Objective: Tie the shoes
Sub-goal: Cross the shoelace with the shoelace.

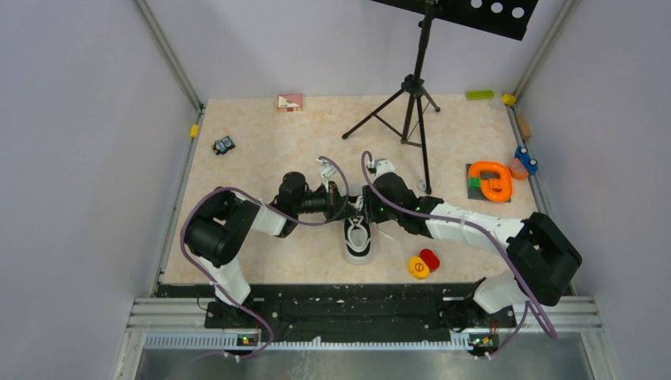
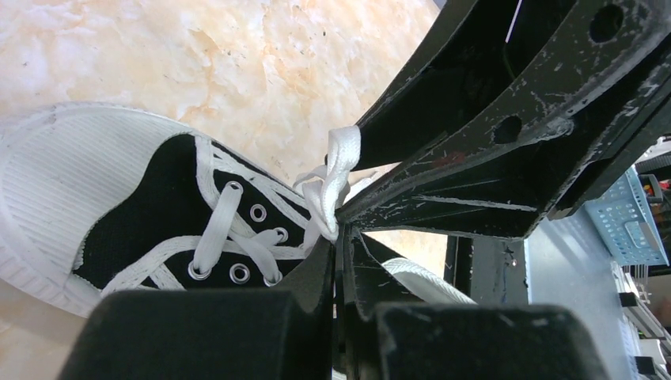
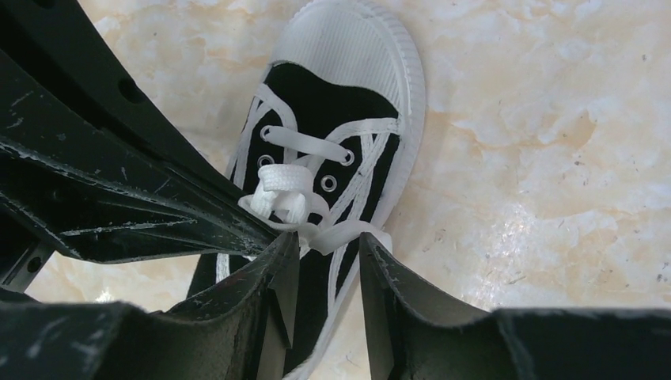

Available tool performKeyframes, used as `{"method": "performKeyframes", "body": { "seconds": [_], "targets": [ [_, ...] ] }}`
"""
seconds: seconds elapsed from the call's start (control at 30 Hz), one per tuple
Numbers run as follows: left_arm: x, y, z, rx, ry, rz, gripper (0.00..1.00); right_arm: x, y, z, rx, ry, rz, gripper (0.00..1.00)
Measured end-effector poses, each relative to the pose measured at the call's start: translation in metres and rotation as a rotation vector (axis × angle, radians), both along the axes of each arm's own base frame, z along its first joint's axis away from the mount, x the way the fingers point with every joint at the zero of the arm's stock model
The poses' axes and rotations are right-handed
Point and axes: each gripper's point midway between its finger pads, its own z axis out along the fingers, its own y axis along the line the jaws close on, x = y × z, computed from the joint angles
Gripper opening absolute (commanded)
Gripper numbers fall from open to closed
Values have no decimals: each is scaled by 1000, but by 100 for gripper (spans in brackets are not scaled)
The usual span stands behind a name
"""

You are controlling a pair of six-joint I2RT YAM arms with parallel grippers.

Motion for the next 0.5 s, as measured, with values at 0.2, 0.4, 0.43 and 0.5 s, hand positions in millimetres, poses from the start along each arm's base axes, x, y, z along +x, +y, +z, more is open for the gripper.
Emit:
{"method": "performKeyframes", "body": {
  "seconds": [0.2,0.4,0.43,0.5],
  "targets": [
    [-2,0,2,-5,-2,-13,0,-3,-7,20,48,-5,5,37],
    [-11,-2,7,-25,-4,-65,0,9,-43,52,137,-54,-61,37],
    [-12,-2,8,-30,-7,-72,0,13,-48,50,140,-46,-76,37],
    [-13,-2,10,-37,-8,-83,0,21,-58,39,147,-2,-99,37]
  ]
}}
